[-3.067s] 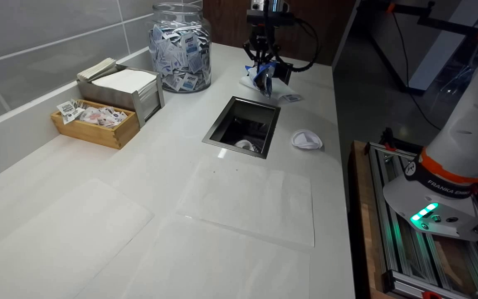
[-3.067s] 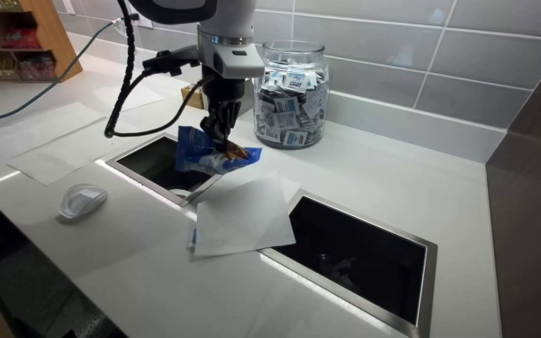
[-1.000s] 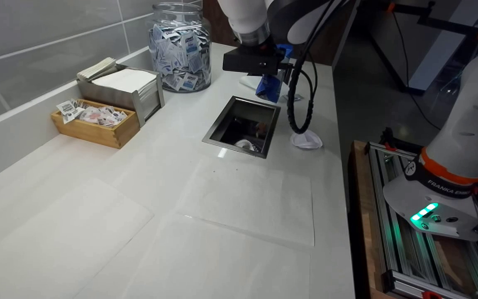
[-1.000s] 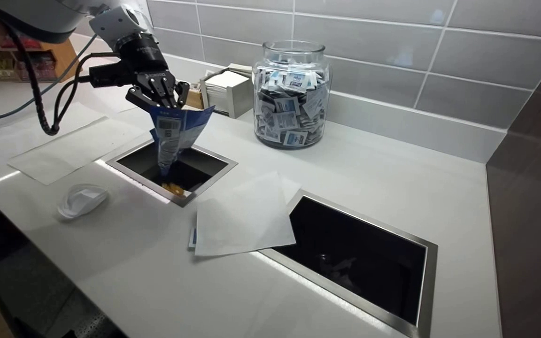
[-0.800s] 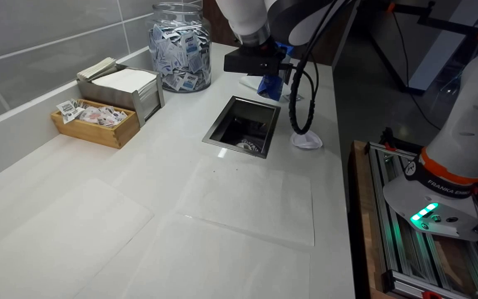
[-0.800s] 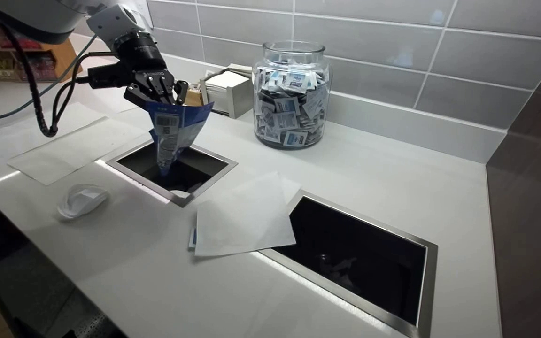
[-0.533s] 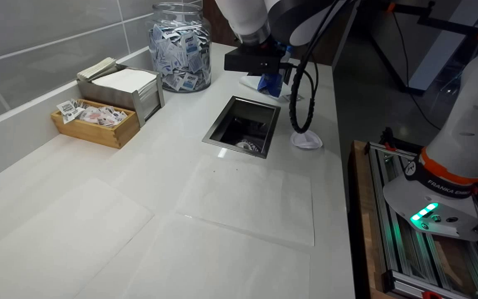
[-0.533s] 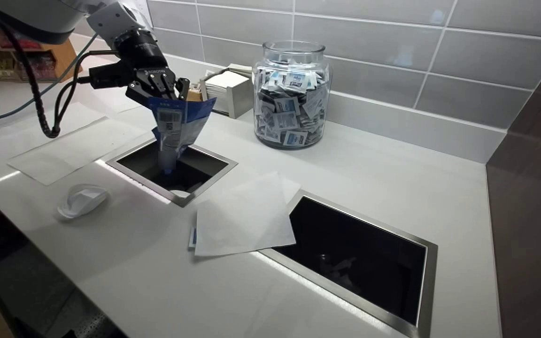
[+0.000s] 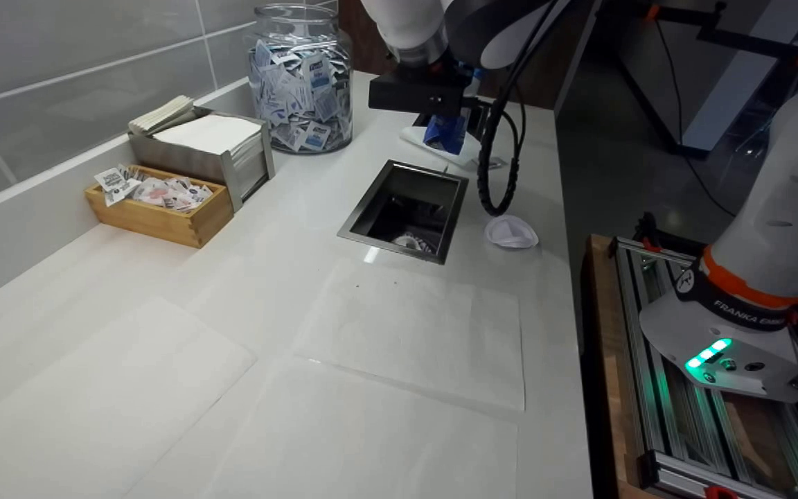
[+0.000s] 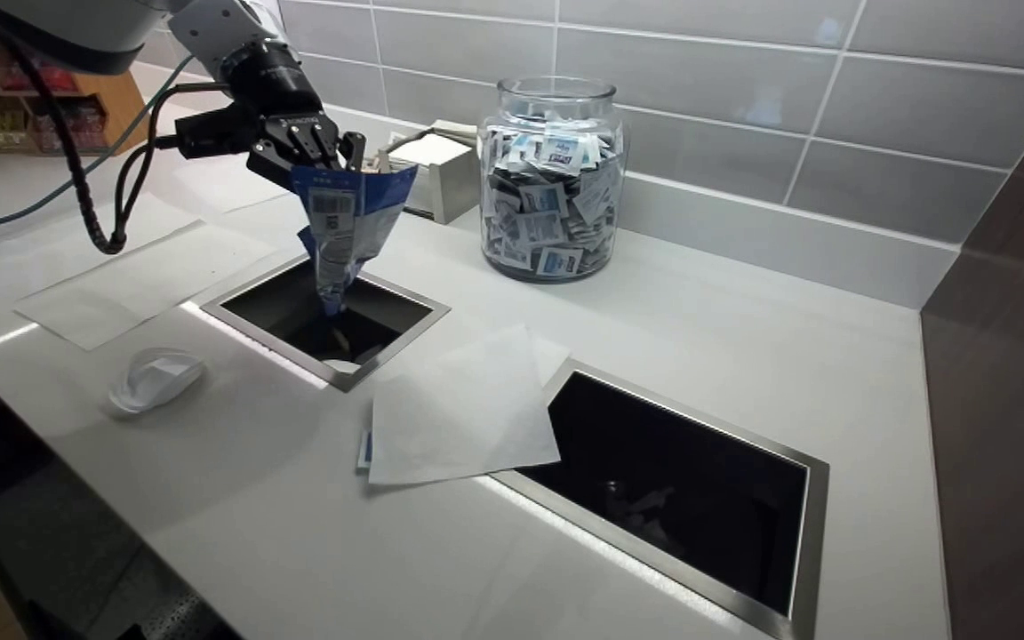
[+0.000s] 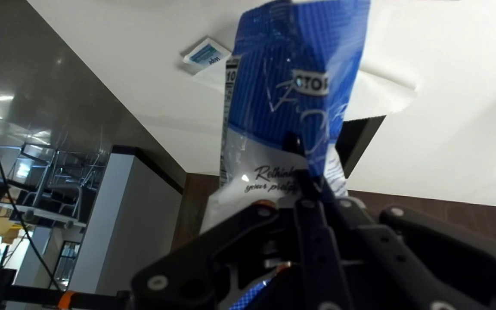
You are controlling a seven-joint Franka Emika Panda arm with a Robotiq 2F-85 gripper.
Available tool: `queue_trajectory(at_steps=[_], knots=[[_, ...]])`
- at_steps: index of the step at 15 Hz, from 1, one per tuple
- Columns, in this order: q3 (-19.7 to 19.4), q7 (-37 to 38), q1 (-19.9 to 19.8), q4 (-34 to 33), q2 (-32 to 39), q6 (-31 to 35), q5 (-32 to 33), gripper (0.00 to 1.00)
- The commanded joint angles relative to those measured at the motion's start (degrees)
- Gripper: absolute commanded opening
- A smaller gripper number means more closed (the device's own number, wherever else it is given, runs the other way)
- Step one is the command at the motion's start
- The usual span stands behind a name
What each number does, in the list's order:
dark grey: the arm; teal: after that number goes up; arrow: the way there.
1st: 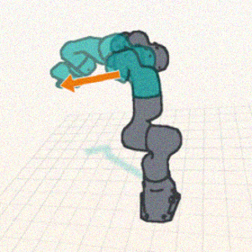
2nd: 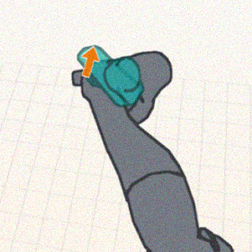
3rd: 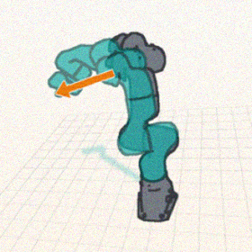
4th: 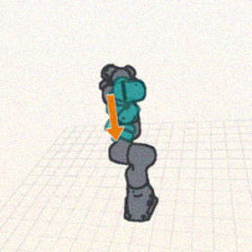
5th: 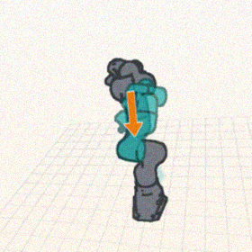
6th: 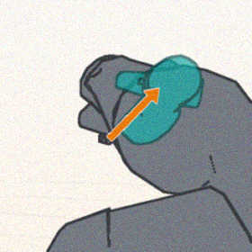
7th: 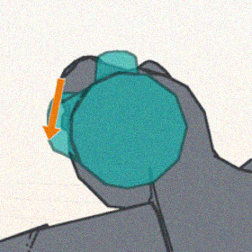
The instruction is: Pour the contents in the blue packet into the trash chute on the left
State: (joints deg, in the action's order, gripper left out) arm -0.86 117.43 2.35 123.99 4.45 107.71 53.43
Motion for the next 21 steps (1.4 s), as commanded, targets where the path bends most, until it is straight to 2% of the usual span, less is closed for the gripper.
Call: queue_trajectory(at_steps=[1, 2, 3, 4, 6, 7, 8, 10, 12, 13, 15, 16, 17, 18, 19, 20, 21], knots=[[0.6, 0.1, -0.3, 0.2, -0.6, 1.6, 0.6, 0.0], [0.5, -0.4, -0.5, 0.7, -1.3, 4.5, 0.2, 0.0], [0.6, 0.5, -0.1, -0.3, -0.3, 0.3, 1.3, 0.0], [0.5, -0.5, -0.6, 0.5, -1.2, 4.7, 0.2, 0.0], [0.6, -0.3, -0.4, -0.1, -0.7, 3.7, 0.6, 0.0], [0.7, -2.7, -0.6, 0.7, -1.3, 6.8, -0.5, 0.0], [0.6, -1.2, -0.4, -0.2, -0.6, 3.9, 0.3, 0.0], [0.7, -5.1, -1.0, 1.9, -2.5, 12.3, -1.5, 0.0], [0.5, -7.9, -1.3, 2.5, -3.0, 18.0, -2.9, 0.0], [0.4, -8.2, -1.2, 1.7, -2.2, 15.8, -2.9, 0.0], [0.4, -12.9, -1.6, 2.7, -3.1, 19.8, -6.5, 0.0], [0.4, -9.9, -0.9, 0.9, -1.6, 11.7, -4.8, 0.0], [0.5, -15.5, -1.5, 2.8, -3.1, 18.4, -8.7, 0.0], [0.4, -13.8, -1.4, 2.0, -2.5, 15.8, -8.7, 0.0], [0.3, -16.4, -1.5, 2.3, -2.7, 16.4, -10.3, 0.0], [0.2, -9.3, -0.8, 0.3, -1.4, 8.1, -5.0, 0.0], [0.4, -15.5, -1.3, 1.7, -2.4, 12.9, -9.3, 0.0]])
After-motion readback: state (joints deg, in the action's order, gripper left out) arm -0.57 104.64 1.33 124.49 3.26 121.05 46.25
